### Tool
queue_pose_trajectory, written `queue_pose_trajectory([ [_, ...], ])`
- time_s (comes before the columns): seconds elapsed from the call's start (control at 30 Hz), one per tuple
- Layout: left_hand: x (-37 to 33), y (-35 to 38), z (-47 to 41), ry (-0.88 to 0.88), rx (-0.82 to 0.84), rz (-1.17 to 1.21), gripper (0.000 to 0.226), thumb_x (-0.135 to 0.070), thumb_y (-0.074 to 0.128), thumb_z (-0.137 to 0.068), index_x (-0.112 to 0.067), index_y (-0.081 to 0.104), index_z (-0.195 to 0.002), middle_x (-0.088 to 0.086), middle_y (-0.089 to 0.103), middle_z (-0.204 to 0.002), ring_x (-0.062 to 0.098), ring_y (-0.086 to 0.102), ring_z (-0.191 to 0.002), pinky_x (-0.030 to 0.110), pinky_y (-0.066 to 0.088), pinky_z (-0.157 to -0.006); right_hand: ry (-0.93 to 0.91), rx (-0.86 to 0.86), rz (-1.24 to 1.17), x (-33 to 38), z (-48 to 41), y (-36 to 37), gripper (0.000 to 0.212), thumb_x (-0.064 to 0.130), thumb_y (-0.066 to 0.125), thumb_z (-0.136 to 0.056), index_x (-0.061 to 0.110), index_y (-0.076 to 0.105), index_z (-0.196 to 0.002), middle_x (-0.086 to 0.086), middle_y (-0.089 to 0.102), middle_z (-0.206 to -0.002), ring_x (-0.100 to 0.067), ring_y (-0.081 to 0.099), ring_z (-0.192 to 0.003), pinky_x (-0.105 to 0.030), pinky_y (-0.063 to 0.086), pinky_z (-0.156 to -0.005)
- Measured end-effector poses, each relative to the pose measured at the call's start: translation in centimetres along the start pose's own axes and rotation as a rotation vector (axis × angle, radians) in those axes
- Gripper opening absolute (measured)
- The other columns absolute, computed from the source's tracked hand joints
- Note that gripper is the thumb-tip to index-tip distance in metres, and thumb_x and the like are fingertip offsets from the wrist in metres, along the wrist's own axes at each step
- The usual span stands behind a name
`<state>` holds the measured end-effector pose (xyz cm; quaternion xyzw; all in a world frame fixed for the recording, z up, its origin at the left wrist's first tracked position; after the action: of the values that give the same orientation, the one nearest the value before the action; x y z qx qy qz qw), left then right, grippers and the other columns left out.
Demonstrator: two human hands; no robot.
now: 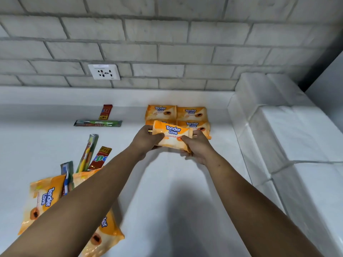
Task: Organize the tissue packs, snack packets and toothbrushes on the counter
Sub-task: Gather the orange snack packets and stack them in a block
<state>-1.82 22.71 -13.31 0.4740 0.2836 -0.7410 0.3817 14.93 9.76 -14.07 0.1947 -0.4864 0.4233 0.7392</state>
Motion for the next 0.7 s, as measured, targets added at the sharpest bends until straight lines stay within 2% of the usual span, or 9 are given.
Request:
queue_pose_trajectory([
  [0.13,-2.8,2.0,-2.5,0.11,-0.01,-0.161,0.063,-0.015,0.08,-0.089,-0.017,0.048,-0.143,0.005,0.068,-0.129,0.024,0.071,-0.108,0.043,0.064,-0.088,-0.061,-0.055,-0.03,2.4,-2.7,-3.0,0.022,0.016,0.069,-0.097,0.027,0.05,-0.096,-0.007,0.069,-0.102,-0.03,0.068,-0.067,-0.036,0.054,-0.057],
  [0.23,-4.5,3.2,-3.9,0.183,-0.046,-0.286,0.079,-0.019,0.084,-0.085,-0.021,0.04,-0.15,0.001,0.061,-0.129,0.021,0.065,-0.112,0.034,0.058,-0.09,-0.068,-0.07,-0.036,3.4,-4.9,-4.7,0.025,0.009,0.07,-0.092,0.024,0.054,-0.104,-0.007,0.07,-0.106,-0.031,0.07,-0.076,-0.037,0.055,-0.063],
  [0.3,-5.2,4.1,-5.1,0.221,-0.053,-0.387,0.087,-0.027,0.089,-0.079,-0.021,0.04,-0.151,0.001,0.059,-0.138,0.025,0.062,-0.121,0.04,0.056,-0.099,-0.07,-0.074,-0.054,4.0,-6.1,-5.4,0.036,0.0,0.067,-0.089,0.02,0.054,-0.116,-0.008,0.068,-0.114,-0.029,0.069,-0.083,-0.029,0.054,-0.057],
  [0.37,-5.8,5.2,-6.4,0.255,-0.071,-0.477,0.086,-0.032,0.091,-0.076,-0.021,0.045,-0.147,0.002,0.059,-0.14,0.026,0.06,-0.124,0.045,0.053,-0.104,-0.076,-0.082,-0.047,4.5,-7.5,-6.1,0.04,-0.006,0.063,-0.088,0.018,0.053,-0.118,-0.008,0.066,-0.116,-0.028,0.068,-0.086,-0.025,0.053,-0.052],
  [0.43,-6.4,6.0,-7.5,0.278,-0.108,-0.54,0.08,-0.035,0.091,-0.075,-0.021,0.05,-0.142,0.003,0.061,-0.136,0.026,0.059,-0.122,0.045,0.053,-0.103,-0.069,-0.103,-0.016,4.7,-8.9,-6.9,0.04,-0.007,0.062,-0.086,0.018,0.053,-0.117,-0.009,0.066,-0.116,-0.028,0.069,-0.085,-0.028,0.055,-0.056],
  [0.53,-6.8,7.0,-9.3,0.289,-0.128,-0.598,0.076,-0.044,0.091,-0.073,-0.023,0.053,-0.136,0.004,0.061,-0.132,0.025,0.058,-0.122,0.043,0.053,-0.1,-0.042,-0.142,-0.022,4.6,-10.7,-7.8,0.044,-0.004,0.062,-0.086,0.019,0.051,-0.122,-0.011,0.066,-0.116,-0.024,0.066,-0.068,-0.034,0.059,-0.058],
  [0.57,-6.8,7.4,-9.9,0.284,-0.121,-0.623,0.074,-0.046,0.09,-0.074,-0.023,0.054,-0.134,0.005,0.06,-0.133,0.024,0.058,-0.119,0.042,0.054,-0.099,-0.04,-0.159,-0.019,4.6,-11.3,-8.1,0.047,-0.002,0.063,-0.085,0.022,0.05,-0.123,-0.01,0.065,-0.114,-0.025,0.067,-0.068,-0.036,0.061,-0.057],
  [0.7,-7.0,8.9,-11.6,0.277,-0.078,-0.72,0.071,-0.049,0.088,-0.076,-0.025,0.053,-0.134,0.004,0.054,-0.136,0.017,0.052,-0.106,0.034,0.05,-0.091,-0.078,-0.224,0.047,5.2,-12.5,-9.3,0.052,0.002,0.059,-0.085,0.037,0.046,-0.121,-0.001,0.065,-0.112,-0.031,0.072,-0.091,-0.049,0.065,-0.064],
])
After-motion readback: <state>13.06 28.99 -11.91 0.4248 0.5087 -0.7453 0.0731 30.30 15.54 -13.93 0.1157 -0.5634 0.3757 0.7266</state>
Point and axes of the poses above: each hand's wrist, its own z-axis away from the middle knuckle, its own y-axis out of the palm, x = y × z, the point moved 10 cm from there along -z, towards the middle knuckle
